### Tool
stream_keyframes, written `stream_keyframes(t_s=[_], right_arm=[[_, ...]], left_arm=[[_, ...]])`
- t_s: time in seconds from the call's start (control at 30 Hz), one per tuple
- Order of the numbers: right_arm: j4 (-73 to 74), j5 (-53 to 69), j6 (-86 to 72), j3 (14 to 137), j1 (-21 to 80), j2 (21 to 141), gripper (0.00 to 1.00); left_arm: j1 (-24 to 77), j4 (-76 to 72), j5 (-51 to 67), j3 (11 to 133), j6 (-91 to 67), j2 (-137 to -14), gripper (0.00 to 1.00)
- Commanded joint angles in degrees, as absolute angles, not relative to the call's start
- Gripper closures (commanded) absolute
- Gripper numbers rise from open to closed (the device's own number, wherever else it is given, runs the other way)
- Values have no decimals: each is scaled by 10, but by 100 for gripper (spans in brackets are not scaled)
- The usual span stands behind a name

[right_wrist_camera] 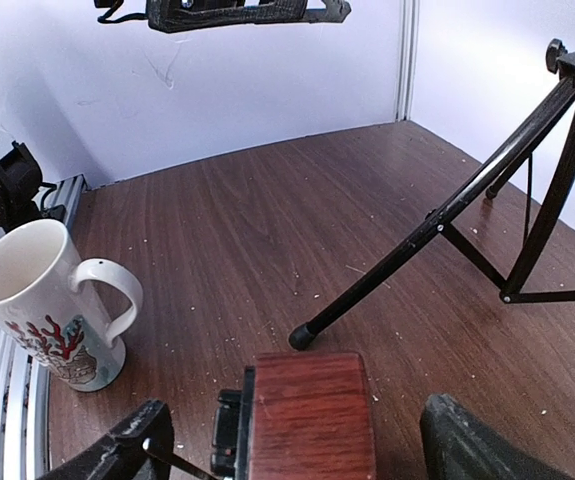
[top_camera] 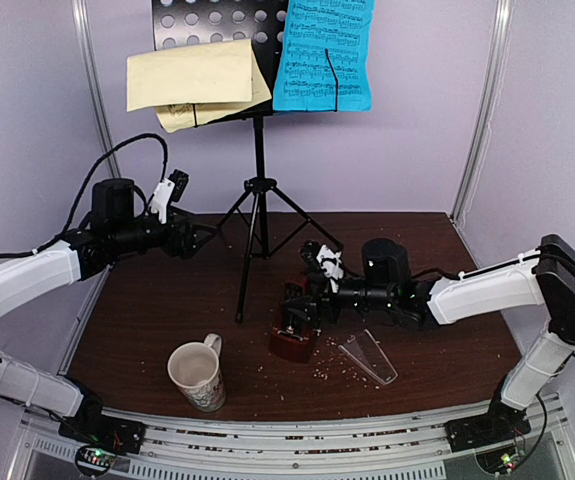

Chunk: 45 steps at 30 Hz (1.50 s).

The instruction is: Pack up the instrument practice props

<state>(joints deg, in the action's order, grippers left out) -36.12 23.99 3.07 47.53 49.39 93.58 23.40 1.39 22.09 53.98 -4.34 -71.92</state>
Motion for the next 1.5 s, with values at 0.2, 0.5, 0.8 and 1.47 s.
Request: stream_keyframes(t_s=[0.2,0.5,0.8,1.47], right_arm=[[-390,233,21,450,483,933,23],[-400,240,9,442,476,932,31],[-399,262,-1,456,470,946,36],[-388,272,-34,483,464,974,37]], left_arm=[[230,-2,226,537,-35,-717,12],[230,-3,226,537,-35,-719,12],[230,-4,228,537,-36,-720,12],[230,-5,231,536,-36,-721,12]])
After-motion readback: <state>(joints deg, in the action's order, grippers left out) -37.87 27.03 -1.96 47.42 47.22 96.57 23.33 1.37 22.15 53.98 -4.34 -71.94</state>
